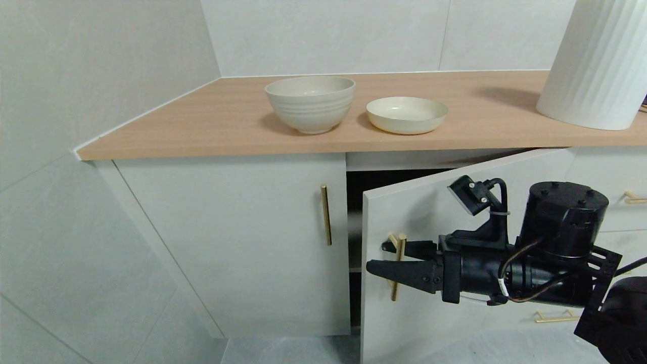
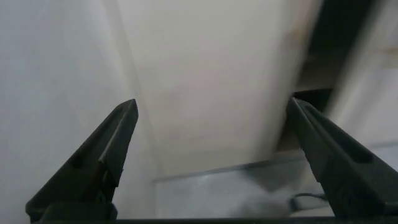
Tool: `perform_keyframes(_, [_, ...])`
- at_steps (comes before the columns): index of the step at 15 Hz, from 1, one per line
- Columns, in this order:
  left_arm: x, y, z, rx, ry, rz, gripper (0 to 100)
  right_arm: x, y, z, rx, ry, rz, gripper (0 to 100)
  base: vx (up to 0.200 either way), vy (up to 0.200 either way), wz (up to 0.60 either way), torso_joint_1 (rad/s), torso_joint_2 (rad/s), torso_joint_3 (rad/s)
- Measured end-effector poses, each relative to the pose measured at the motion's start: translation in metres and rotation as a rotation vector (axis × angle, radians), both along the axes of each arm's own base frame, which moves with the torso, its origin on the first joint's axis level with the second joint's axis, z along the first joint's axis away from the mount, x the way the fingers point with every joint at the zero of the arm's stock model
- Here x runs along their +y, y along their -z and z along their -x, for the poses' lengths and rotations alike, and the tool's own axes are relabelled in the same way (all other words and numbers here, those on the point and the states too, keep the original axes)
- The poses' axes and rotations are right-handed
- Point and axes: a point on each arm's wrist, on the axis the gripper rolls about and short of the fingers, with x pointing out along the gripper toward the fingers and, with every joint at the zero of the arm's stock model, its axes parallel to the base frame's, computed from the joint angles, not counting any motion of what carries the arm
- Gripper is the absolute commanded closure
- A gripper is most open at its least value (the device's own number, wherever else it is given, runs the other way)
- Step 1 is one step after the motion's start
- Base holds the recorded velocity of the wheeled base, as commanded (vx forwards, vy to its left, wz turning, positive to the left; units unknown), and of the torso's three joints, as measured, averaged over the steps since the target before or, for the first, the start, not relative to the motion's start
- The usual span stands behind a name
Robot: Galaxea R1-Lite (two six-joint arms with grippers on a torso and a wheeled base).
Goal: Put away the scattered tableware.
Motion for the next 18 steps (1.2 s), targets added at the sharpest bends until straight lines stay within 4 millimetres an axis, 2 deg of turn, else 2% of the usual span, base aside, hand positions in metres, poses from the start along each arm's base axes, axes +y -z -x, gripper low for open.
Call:
perform_keyframes(3, [-0.005, -0.032, 0.010, -0.007, 0.223, 0.014, 0, 0.002, 0.000, 0.001, 0.001, -0.006, 0.001, 0, 0.000, 0.000, 0.00, 0.000, 0.00, 0.000])
perform_keyframes(5, [-0.007, -0.058, 0.006, 0.049, 0.357, 0.043, 0, 0.002, 0.000, 0.002, 0.002, -0.009, 0.001, 0, 0.000, 0.000, 0.00, 0.000, 0.00, 0.000])
perform_keyframes(8, [-0.010, -0.100, -0.025, 0.170, 0.479, 0.078, 0, 0.003, 0.001, 0.003, 0.004, -0.011, 0.001, 0, 0.000, 0.000, 0.00, 0.000, 0.00, 0.000])
perform_keyframes(10, [-0.012, -0.121, -0.063, 0.243, 0.543, 0.098, 0, 0.002, 0.000, 0.004, 0.004, -0.011, 0.000, 0, 0.000, 0.000, 0.00, 0.000, 0.00, 0.000])
perform_keyframes(12, [-0.017, -0.125, -0.106, 0.315, 0.609, 0.114, 0, 0.002, 0.000, 0.004, 0.005, -0.012, 0.001, 0, 0.000, 0.000, 0.00, 0.000, 0.00, 0.000])
perform_keyframes(14, [-0.027, -0.115, -0.140, 0.383, 0.676, 0.135, 0, 0.003, 0.001, 0.003, 0.007, -0.012, 0.003, 0, 0.000, 0.000, 0.00, 0.000, 0.00, 0.000])
perform_keyframes(16, [-0.040, -0.097, -0.159, 0.496, 0.744, 0.186, 0, 0.003, 0.002, 0.003, 0.008, -0.013, 0.003, 0, 0.000, 0.000, 0.00, 0.000, 0.00, 0.000])
perform_keyframes(18, [-0.050, -0.085, -0.166, 0.585, 0.784, 0.207, 0, 0.003, 0.002, 0.003, 0.008, -0.013, 0.004, 0, 0.000, 0.000, 0.00, 0.000, 0.00, 0.000])
